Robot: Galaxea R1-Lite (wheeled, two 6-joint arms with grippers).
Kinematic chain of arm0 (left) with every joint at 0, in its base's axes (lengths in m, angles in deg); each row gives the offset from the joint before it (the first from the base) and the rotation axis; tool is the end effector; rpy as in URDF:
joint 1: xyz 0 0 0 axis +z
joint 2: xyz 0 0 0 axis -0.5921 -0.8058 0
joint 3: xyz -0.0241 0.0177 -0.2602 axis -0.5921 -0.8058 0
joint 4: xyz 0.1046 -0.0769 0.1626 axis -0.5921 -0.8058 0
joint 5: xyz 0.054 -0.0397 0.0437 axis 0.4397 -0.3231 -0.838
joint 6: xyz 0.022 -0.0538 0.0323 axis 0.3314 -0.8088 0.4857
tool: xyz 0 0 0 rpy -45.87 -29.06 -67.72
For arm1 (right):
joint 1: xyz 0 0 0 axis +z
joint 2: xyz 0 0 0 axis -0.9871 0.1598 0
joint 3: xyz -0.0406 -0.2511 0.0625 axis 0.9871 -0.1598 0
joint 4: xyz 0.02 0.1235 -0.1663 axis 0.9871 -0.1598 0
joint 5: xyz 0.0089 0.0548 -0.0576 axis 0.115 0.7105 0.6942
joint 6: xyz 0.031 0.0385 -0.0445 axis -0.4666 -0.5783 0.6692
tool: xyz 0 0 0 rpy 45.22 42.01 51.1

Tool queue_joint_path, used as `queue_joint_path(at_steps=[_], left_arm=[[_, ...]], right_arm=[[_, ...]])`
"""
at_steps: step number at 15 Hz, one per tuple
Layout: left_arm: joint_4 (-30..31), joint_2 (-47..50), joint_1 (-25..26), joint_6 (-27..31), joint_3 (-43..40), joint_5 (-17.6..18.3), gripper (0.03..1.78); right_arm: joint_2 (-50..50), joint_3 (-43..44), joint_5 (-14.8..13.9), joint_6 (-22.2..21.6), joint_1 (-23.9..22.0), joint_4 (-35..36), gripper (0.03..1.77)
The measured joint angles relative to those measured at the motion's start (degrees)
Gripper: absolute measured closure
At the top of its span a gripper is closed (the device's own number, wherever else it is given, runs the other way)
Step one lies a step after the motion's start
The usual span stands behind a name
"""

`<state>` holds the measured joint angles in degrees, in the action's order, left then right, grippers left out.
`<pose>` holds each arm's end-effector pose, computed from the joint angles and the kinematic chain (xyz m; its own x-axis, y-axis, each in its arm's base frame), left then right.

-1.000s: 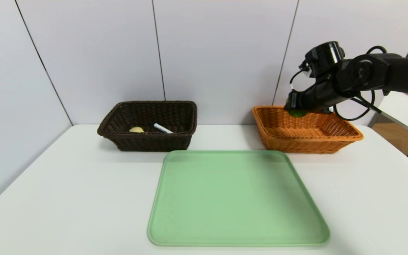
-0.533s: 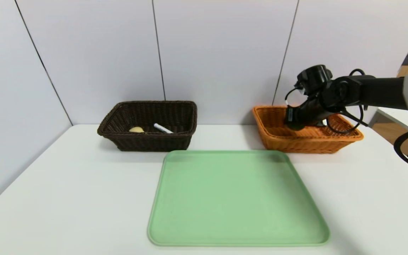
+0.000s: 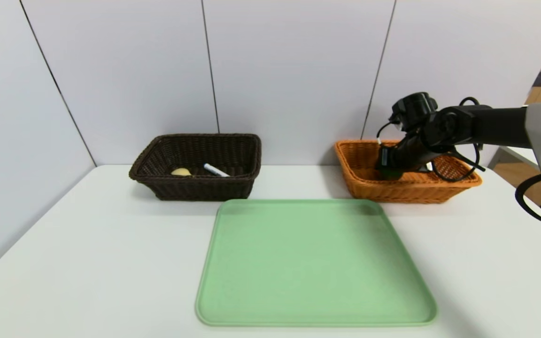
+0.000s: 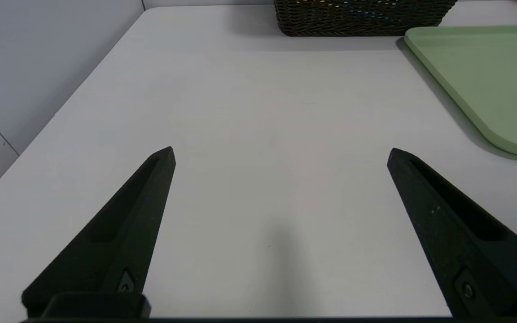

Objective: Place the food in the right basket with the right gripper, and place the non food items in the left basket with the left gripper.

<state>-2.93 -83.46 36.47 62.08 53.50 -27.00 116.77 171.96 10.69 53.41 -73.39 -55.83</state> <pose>0.0783 0.0000 0.0766 1.0000 0.0011 0.0031 -0.0010 1.0000 -0.0054 0.4757 0.0492 0.1010 0.6925 -0.1009 -0.7143 0.1608 0.9869 0.0165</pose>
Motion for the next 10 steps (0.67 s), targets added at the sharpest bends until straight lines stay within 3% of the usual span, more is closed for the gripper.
queue_joint_path(at_steps=[6,10], left_arm=[[0.00,0.00,0.00,0.00,0.00,0.00,0.12],[0.00,0.00,0.00,0.00,0.00,0.00,0.12]], right_arm=[[-3.93,-0.52,0.02,-0.13,-0.04,-1.27,0.31],[-14.53,-5.78,0.02,0.00,0.44,-5.29,0.22]])
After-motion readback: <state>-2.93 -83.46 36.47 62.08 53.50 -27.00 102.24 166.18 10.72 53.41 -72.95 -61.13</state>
